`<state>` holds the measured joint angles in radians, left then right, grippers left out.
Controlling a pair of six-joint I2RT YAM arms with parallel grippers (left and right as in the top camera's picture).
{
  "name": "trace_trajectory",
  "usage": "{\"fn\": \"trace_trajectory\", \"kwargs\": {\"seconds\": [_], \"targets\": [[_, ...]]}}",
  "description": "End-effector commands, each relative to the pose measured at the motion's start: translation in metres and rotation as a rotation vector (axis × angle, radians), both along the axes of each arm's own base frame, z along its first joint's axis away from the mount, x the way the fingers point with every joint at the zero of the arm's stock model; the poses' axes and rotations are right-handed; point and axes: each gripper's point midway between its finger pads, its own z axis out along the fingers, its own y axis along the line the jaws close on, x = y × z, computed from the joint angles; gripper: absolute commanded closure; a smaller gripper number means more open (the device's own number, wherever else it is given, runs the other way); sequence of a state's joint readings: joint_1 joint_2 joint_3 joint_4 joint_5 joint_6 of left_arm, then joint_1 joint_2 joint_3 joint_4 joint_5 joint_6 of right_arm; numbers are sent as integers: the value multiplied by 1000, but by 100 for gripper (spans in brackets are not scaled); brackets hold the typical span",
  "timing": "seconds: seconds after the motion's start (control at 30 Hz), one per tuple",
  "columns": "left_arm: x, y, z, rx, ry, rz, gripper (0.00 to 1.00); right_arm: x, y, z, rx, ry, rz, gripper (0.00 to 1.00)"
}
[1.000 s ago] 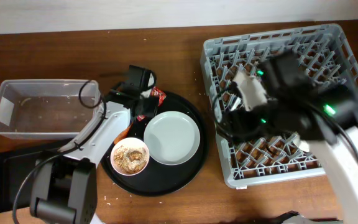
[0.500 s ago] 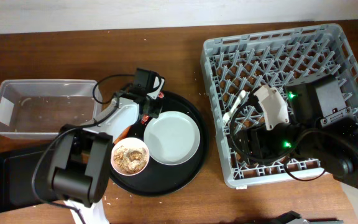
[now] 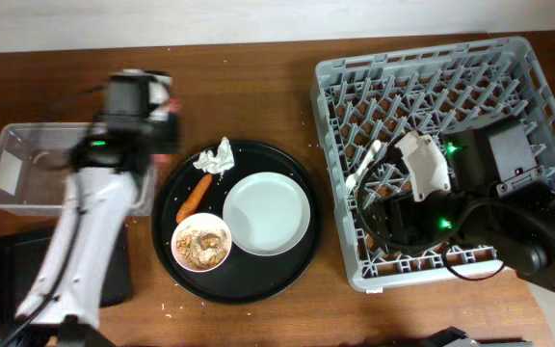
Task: Sort waste into correct bins and load items into the dishwasher rack
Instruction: 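Grasp the red wrapper and tissue with the left gripper, then drop the wrapper and tissue into the clear plastic bin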
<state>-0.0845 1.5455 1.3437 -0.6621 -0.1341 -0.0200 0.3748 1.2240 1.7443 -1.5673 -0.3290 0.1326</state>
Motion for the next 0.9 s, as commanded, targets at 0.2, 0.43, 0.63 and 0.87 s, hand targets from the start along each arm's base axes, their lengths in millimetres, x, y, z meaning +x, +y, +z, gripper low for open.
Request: {"fn": "trace_trajectory", "kwargs": {"seconds": [0.2,0.43,0.63,0.87], "targets": [[-17,130,1,53,15,372,40,-1,-1,0,-9,3,-5,32],[26,-69,-120,-6,231,-374,35,-5,-3,-3,-17,24,-5,32],[30,-107,-208,68,325,-438,54,-8,-4,-4,-23,37,-5,32],[53,-103,-42,72,87,-366,100,-8,-4,-4,-23,38,-5,32]]}}
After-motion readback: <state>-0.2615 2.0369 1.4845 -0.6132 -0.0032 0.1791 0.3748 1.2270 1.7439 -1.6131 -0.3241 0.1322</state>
